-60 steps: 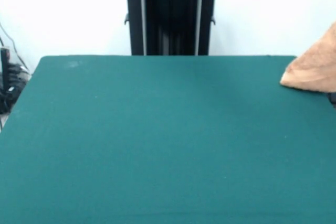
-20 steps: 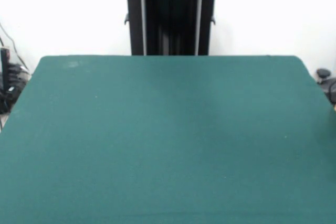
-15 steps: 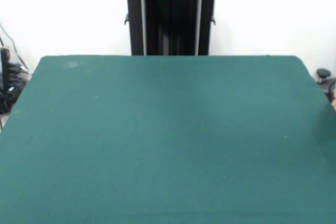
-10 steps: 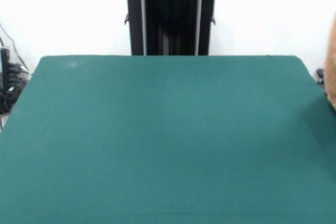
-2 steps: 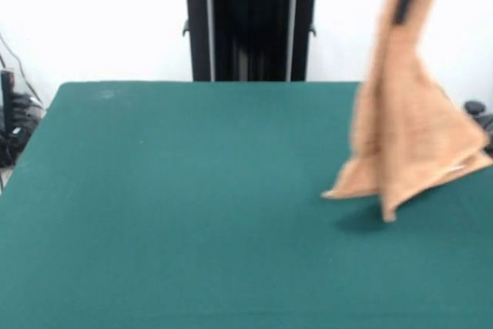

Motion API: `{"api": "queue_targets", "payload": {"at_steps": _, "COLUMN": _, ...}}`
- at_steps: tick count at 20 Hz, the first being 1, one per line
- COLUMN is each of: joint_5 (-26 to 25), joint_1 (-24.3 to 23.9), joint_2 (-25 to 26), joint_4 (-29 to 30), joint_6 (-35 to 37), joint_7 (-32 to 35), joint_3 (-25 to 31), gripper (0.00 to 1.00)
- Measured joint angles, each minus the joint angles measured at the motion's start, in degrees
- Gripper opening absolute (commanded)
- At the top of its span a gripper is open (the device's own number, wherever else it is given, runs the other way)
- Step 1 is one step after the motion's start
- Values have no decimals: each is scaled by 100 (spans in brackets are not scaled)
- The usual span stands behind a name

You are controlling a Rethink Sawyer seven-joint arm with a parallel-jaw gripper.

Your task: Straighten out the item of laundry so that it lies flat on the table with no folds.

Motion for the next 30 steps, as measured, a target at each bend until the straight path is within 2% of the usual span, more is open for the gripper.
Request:
{"api": "queue_targets", "payload": {"at_steps": 8, "joint_5": -1168, "joint_1": -492, "joint_2": -219, "joint_4": 524, "joint_6": -735, "joint_7": -238, "joint_3": 225, "gripper": 0}}
{"api": "queue_targets", "payload": {"at_steps": 11, "joint_5": -1432, "joint_1": -569, "joint_2": -230, "joint_4": 616, "joint_6": -912, "joint_7": -238, "joint_3": 329, "gripper": 0}}
{"api": "queue_targets", "payload": {"at_steps": 19, "joint_5": -2304, "joint_1": -1157, "joint_2": -223, "joint_4": 758, "joint_6": -1250, "joint_7": -241, "joint_3": 965, "gripper": 0}}
{"api": "queue_targets", "payload": {"at_steps": 20, "joint_5": -2616, "joint_1": -1483, "joint_2": -219, "joint_4": 758, "joint_6": -1250, "joint_7": -241, "joint_3": 1265, "gripper": 100}}
{"api": "queue_targets", "payload": {"at_steps": 30, "joint_5": -2914, "joint_1": -1765, "joint_2": -222, "joint_4": 758, "joint_6": -926, "joint_7": -241, "joint_3": 1727, "gripper": 100}}
